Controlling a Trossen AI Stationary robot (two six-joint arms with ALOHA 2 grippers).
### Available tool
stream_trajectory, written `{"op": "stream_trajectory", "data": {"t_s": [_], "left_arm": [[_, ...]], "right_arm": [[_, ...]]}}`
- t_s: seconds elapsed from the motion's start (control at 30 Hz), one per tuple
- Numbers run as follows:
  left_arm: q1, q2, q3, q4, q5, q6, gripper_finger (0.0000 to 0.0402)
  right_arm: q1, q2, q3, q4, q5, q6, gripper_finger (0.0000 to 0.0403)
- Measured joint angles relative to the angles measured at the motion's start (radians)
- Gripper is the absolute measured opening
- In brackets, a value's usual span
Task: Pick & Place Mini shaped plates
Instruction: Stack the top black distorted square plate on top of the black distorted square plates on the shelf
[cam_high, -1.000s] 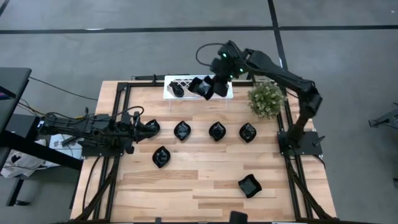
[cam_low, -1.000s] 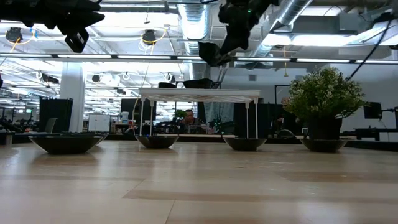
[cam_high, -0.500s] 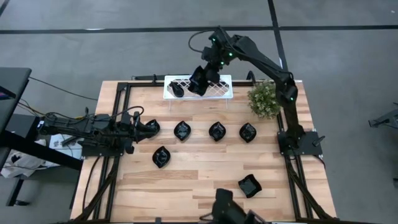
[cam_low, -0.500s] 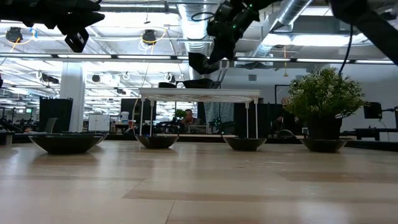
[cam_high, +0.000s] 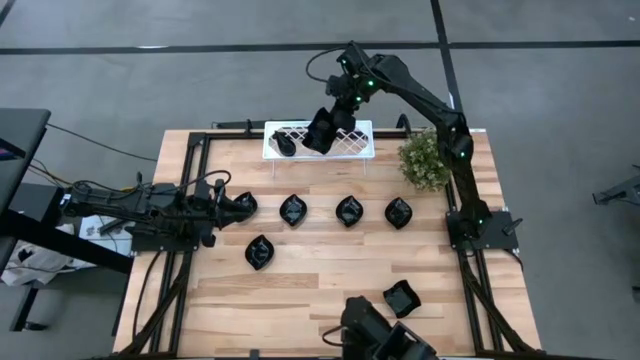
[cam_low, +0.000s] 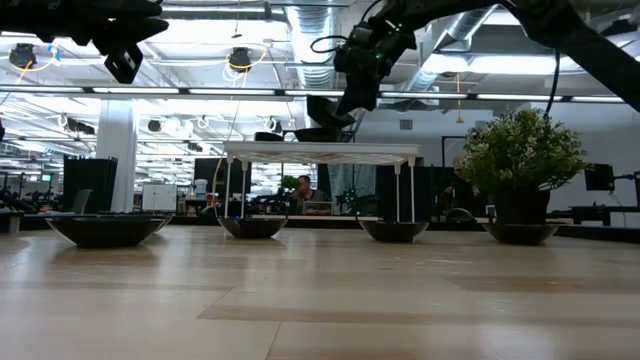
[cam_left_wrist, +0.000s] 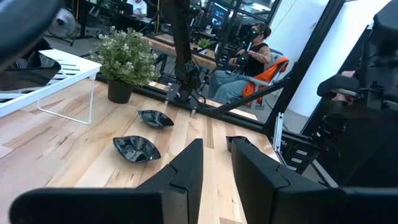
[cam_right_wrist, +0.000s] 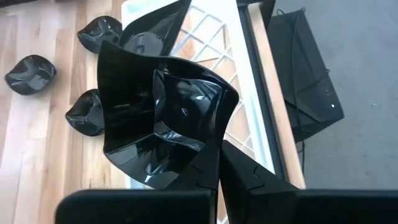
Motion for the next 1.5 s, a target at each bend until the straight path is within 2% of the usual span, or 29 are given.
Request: {"op": "stream_trajectory", "data": {"t_s": [0.33, 1.5], "left_arm": [[0.000, 0.000, 0.000, 0.001, 0.000, 0.000, 0.0086], [0.000, 0.000, 0.000, 0.003, 0.000, 0.001, 0.0086]], "right_arm": [[0.026, 0.034, -0.002, -0.027, -0.015, -0.027, 0.0000], [0.027, 0.030, -0.004, -0.055, 0.004, -0.077, 0.0000]]}}
